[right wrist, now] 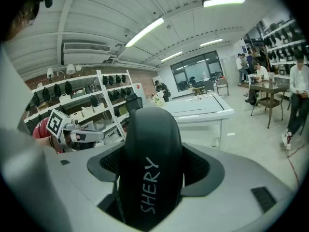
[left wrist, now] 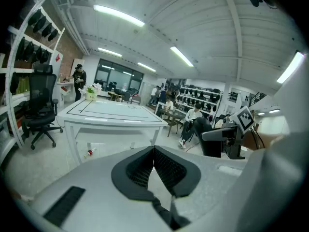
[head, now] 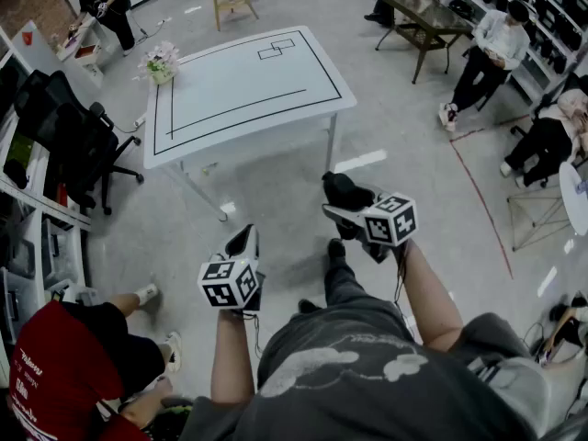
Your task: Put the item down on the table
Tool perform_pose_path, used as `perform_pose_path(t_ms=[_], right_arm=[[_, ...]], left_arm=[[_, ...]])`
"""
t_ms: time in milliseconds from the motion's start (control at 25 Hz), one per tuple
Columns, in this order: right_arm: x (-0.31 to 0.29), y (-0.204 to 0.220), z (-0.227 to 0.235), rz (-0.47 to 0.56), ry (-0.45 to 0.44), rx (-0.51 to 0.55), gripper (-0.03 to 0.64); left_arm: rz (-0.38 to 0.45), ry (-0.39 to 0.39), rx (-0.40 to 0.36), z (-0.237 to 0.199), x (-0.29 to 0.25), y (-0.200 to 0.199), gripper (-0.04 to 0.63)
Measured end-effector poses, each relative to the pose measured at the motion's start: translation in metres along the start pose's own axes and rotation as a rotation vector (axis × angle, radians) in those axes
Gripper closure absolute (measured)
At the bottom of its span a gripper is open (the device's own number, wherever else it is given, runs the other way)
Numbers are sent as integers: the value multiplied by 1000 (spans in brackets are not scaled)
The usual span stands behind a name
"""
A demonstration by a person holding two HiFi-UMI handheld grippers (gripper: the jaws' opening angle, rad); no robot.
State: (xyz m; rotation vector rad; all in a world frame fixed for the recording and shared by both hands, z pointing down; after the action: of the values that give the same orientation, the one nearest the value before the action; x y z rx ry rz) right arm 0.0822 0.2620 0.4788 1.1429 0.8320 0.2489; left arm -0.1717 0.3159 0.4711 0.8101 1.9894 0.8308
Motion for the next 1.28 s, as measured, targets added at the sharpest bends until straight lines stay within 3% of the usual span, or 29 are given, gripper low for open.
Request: perform_pose_path(t_ms=[800, 1280], right_arm=[[-11, 2, 30, -18, 25, -22, 272], [-60, -35, 116, -5, -20, -35, 270]], left_arm=[[-26, -16, 28, -12, -25, 0, 592], [-20, -77, 24, -23, -96, -53, 592]])
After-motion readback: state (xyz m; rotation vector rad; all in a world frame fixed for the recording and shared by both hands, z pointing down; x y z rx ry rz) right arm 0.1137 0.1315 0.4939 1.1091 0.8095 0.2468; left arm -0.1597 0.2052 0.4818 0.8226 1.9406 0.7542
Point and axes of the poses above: the fingertips, and each gripper's own axes: x backward along the fingers, z to its right, y out of its underside, the point moved 5 cm from there along x, backward along the fingers, and after that the axes turned 11 degrees about x, right-handed, at the moved point
